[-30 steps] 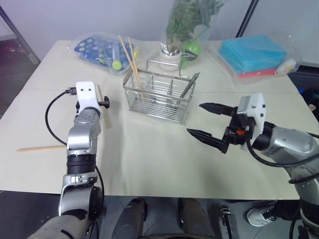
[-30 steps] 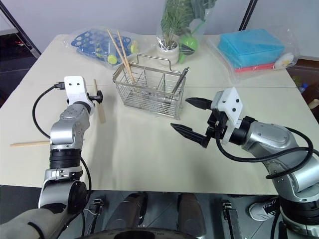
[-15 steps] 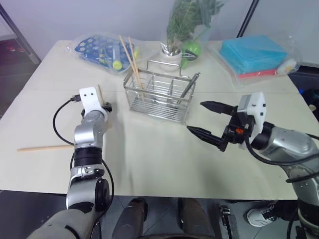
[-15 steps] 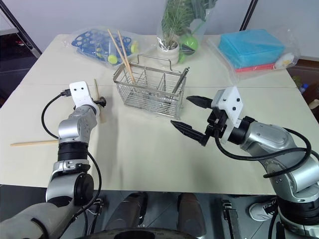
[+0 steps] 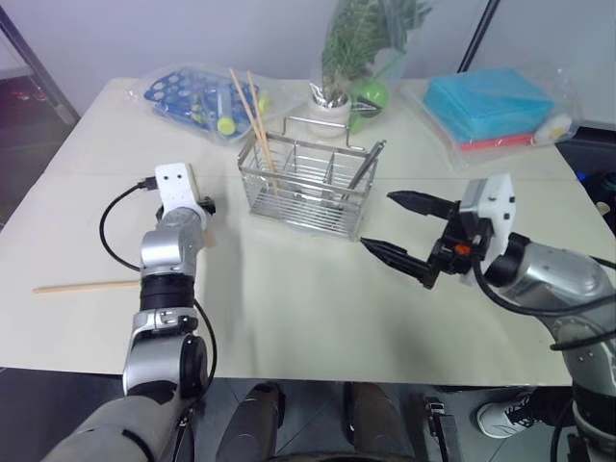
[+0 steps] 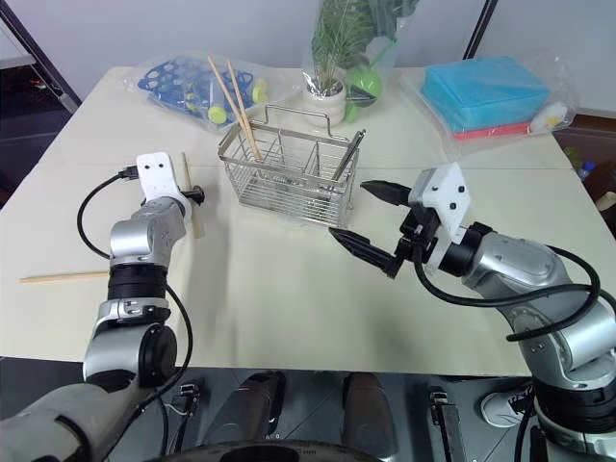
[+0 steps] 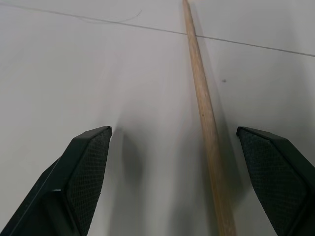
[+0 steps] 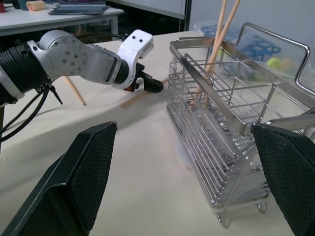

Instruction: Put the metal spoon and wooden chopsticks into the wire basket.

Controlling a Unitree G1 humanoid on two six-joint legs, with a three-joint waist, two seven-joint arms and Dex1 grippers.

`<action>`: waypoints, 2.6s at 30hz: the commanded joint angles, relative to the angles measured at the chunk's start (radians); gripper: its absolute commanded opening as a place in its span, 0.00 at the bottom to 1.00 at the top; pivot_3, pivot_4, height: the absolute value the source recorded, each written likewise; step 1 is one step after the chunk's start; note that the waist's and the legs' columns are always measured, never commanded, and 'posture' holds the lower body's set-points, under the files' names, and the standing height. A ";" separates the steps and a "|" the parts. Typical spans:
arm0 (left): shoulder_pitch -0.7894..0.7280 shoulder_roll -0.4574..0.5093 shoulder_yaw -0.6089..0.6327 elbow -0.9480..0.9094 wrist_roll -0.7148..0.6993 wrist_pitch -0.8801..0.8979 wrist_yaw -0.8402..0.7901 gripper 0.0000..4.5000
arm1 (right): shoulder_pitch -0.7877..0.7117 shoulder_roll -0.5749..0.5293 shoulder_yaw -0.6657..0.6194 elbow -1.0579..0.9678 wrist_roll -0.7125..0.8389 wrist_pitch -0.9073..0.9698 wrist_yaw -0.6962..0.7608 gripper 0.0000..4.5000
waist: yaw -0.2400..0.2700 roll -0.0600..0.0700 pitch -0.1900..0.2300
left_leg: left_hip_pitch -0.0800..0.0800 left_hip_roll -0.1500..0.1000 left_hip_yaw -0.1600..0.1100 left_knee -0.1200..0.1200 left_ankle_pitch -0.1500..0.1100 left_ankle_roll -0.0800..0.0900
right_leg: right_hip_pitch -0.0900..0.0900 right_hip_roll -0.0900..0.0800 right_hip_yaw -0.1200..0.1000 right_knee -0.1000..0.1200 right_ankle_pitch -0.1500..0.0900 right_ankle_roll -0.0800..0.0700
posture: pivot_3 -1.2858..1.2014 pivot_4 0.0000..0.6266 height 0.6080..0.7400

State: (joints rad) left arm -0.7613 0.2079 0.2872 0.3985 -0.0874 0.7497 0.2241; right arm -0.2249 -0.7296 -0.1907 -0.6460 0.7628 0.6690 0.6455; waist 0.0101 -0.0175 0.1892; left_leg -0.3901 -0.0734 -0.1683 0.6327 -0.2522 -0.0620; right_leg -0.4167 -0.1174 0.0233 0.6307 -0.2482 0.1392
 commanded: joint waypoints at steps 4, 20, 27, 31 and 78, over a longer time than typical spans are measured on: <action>-0.018 0.000 0.002 0.020 -0.006 0.005 -0.007 0.96 | -0.015 -0.002 -0.033 -0.020 0.032 -0.011 -0.003 0.99 | 0.000 0.000 0.000 | 0.000 0.000 0.000 0.000 0.000 0.000 | 0.000 0.000 0.000 0.000 0.000 0.000 | 0.52 0.24 1.00; -0.031 -0.016 0.055 0.031 -0.038 0.013 0.031 0.09 | -0.032 -0.009 -0.048 -0.004 0.052 -0.003 -0.016 1.00 | -0.011 0.000 -0.001 | 0.001 0.000 0.000 0.001 0.000 0.000 | 0.000 0.000 0.000 0.001 0.001 0.000 | 0.52 0.24 1.00; -0.023 -0.012 0.065 0.024 -0.034 0.012 0.054 0.01 | -0.035 -0.012 -0.055 0.006 0.068 0.008 -0.019 1.00 | -0.020 0.000 -0.001 | 0.001 0.000 0.000 0.001 0.000 0.000 | 0.001 0.000 0.000 0.001 0.001 0.000 | 0.52 0.24 1.00; -0.017 -0.008 0.078 0.002 -0.040 0.022 0.064 0.01 | -0.029 -0.011 -0.063 0.003 0.082 0.018 -0.025 1.00 | -0.023 0.000 -0.001 | 0.001 0.000 0.000 0.001 0.000 0.000 | 0.001 0.000 0.000 0.001 0.001 -0.001 | 0.52 0.24 1.00; -0.341 0.054 0.107 0.178 -0.645 -0.515 -1.057 0.01 | -0.048 0.119 -0.057 -0.064 0.077 -0.053 -0.277 1.00 | -0.027 -0.001 -0.001 | 0.000 0.000 0.000 0.002 0.001 0.000 | 0.001 0.000 0.000 0.001 0.002 -0.001 | 0.52 0.24 1.00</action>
State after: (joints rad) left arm -1.0772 0.2633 0.4067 0.5944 -0.7448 0.2656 -0.8127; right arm -0.2742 -0.6137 -0.2392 -0.6693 0.8434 0.6390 0.3736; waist -0.0170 -0.0182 0.1885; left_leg -0.3897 -0.0733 -0.1684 0.6348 -0.2517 -0.0624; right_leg -0.4161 -0.1170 0.0233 0.6319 -0.2464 0.1379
